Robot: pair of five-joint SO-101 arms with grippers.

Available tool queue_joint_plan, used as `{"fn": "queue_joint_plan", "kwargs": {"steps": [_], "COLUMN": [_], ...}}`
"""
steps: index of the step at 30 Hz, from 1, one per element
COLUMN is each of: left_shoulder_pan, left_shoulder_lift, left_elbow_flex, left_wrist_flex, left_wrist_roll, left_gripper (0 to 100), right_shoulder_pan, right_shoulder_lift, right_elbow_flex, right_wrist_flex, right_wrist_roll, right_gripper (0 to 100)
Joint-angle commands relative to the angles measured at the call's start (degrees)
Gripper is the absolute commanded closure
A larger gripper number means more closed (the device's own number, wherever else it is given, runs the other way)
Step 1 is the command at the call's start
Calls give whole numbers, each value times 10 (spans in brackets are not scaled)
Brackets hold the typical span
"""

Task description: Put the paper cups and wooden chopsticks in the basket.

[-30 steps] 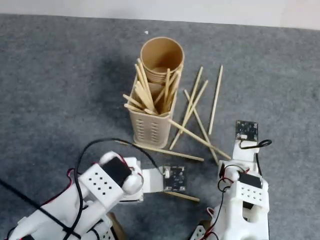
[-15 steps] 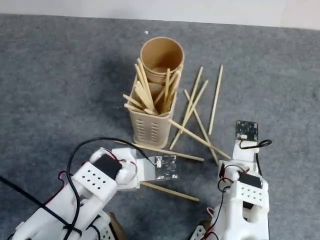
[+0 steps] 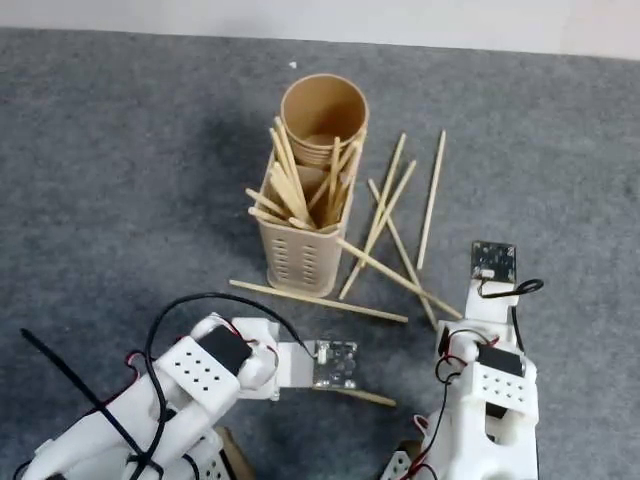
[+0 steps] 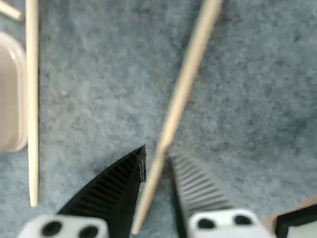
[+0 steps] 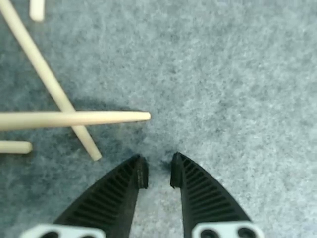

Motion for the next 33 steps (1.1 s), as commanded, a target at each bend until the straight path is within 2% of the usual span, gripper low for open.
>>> {"fn": "queue_joint_plan", "kwargs": {"steps": [1, 6, 11, 14, 17, 18, 23, 30, 33], "left_shoulder_pan": [7, 2, 7, 2, 6, 7, 4, 7, 6], "left_shoulder_lift": [-7, -11, -8, -7, -7, -7, -7, -4, 37], "left_elbow_flex": [4, -20, -128, -167, -146, -132, -86, -84, -98], "left_wrist_flex": [-1, 18, 113, 141, 138, 136, 84, 81, 81], "left_wrist_roll": [-33, -33, -33, 10, 34, 33, 33, 33, 33], "left_gripper": [986, 995, 993, 954, 838, 829, 841, 841, 841], "right_shoulder_pan": [-5, -5, -5, -5, -5, -5, -6, -6, -6], "right_shoulder_lift": [-1, -1, -1, -1, -1, -1, -2, -2, -2], "right_elbow_flex": [-10, -10, -10, -10, -10, -10, -10, -10, -10], "right_wrist_flex": [-7, -7, -7, -7, -7, -7, -7, -7, -7], "right_wrist_roll": [-2, -2, -2, -2, -2, -2, -2, -2, -2], "right_gripper": [897, 897, 897, 897, 897, 897, 897, 897, 897]}}
